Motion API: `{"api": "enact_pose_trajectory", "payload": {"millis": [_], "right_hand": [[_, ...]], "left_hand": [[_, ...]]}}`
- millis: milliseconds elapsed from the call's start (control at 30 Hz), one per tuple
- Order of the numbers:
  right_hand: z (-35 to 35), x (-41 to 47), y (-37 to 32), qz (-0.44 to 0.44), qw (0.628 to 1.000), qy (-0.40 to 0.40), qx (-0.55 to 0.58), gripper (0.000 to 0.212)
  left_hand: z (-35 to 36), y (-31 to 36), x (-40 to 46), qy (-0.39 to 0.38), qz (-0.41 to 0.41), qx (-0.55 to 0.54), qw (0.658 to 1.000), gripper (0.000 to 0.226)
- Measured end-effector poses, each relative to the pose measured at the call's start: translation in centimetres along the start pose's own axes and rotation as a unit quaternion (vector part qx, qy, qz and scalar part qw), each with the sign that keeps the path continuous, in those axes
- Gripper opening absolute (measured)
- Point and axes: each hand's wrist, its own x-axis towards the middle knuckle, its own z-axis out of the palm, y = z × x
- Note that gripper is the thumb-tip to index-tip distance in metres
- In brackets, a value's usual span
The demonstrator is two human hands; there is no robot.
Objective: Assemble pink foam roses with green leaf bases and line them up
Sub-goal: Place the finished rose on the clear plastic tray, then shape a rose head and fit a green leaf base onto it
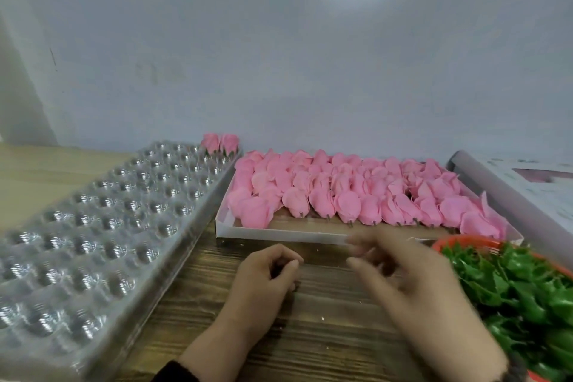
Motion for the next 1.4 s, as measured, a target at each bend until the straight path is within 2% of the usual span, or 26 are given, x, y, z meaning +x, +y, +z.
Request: {"api": "enact_pose_trajectory", "payload": {"millis": [67, 167, 233, 333, 400, 467, 533, 600, 733, 1000, 1067, 1167, 1300, 1367, 1400], "right_hand": [[-1.6, 0.3, 0.6, 0.029, 0.998, 0.047, 0.004, 0.018], [-1.9, 1.2, 1.5, 0.077, 0.995, 0.063, 0.011, 0.020], [-0.5, 2.2, 1.4, 0.078, 0.996, 0.035, 0.010, 0.019], [2.8, 4.4, 0.5, 0.068, 0.996, -0.052, -0.010, 0.019], [4.9, 6.3, 0.0, 0.065, 0.993, -0.091, -0.031, 0.017], [6.8, 8.0, -0.2, 0.075, 0.990, -0.113, -0.041, 0.018], [8.5, 9.5, 0.0, 0.090, 0.984, -0.138, -0.067, 0.030], [10.0, 10.7, 0.2, 0.113, 0.976, -0.167, -0.086, 0.045], [12.3, 12.3, 0.4, 0.166, 0.964, -0.192, -0.086, 0.057], [14.7, 13.3, 1.0, 0.217, 0.962, -0.149, -0.068, 0.050], [14.9, 13.3, 1.3, 0.216, 0.965, -0.136, -0.049, 0.043], [14.3, 13.2, 1.6, 0.198, 0.977, -0.060, 0.043, 0.027], [11.1, 11.6, 1.0, 0.167, 0.966, 0.049, 0.189, 0.025], [9.0, 9.7, 1.2, 0.159, 0.965, 0.047, 0.204, 0.025], [8.1, 8.6, 1.3, 0.156, 0.964, 0.041, 0.212, 0.025]], "left_hand": [[0.1, -0.1, 0.0, -0.002, -0.001, -0.002, 1.000, 0.021], [0.1, -0.3, 0.0, -0.002, -0.003, 0.011, 1.000, 0.025], [0.0, -0.5, 0.1, 0.000, -0.007, 0.016, 1.000, 0.026], [0.2, -0.5, 0.1, 0.006, -0.013, -0.001, 1.000, 0.026], [0.0, -0.1, 0.3, 0.060, -0.018, -0.071, 0.995, 0.026], [-0.7, 0.1, 0.7, 0.173, -0.022, -0.152, 0.973, 0.021], [-1.5, 0.2, 1.2, 0.265, -0.030, -0.200, 0.943, 0.020], [-1.8, 0.4, 1.3, 0.295, -0.037, -0.229, 0.927, 0.019], [-1.6, 0.7, 1.3, 0.293, -0.054, -0.238, 0.924, 0.017], [-1.6, 0.6, 1.4, 0.276, -0.069, -0.226, 0.932, 0.023], [-1.6, 0.4, 1.4, 0.272, -0.070, -0.226, 0.933, 0.024], [-1.5, 0.3, 1.5, 0.274, -0.066, -0.232, 0.931, 0.024], [-1.3, 0.5, 1.3, 0.273, -0.013, -0.214, 0.938, 0.014], [-0.9, 0.8, 1.0, 0.222, 0.025, -0.182, 0.958, 0.011], [-0.6, 0.8, 0.7, 0.179, 0.038, -0.165, 0.969, 0.021]]}}
